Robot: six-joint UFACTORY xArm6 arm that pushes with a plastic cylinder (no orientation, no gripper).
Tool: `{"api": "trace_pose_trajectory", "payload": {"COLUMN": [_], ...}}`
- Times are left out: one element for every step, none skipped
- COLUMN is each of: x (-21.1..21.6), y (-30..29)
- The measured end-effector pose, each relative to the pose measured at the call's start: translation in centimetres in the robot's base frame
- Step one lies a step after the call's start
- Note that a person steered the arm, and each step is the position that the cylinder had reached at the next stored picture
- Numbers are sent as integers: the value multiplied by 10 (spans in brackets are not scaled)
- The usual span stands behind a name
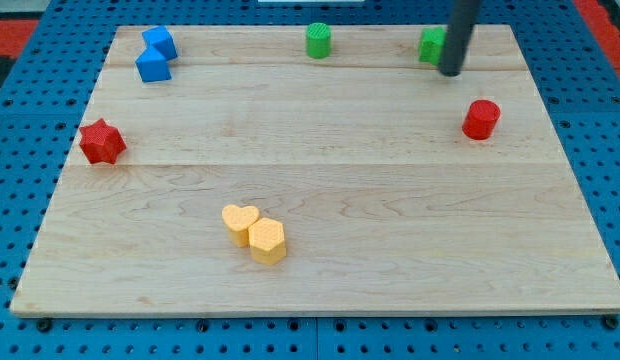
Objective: Adjust both the green blocks horizontal to each other
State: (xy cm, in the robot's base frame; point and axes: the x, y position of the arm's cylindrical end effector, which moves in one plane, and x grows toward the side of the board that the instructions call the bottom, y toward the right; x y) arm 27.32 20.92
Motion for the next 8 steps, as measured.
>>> {"api": "trace_pose_trajectory", "payload": {"x": [-32,-48,-48,-74,-80,-81,-72,-60], "y": [49,-2,-87,-126,-194,-300,-319,-230]}}
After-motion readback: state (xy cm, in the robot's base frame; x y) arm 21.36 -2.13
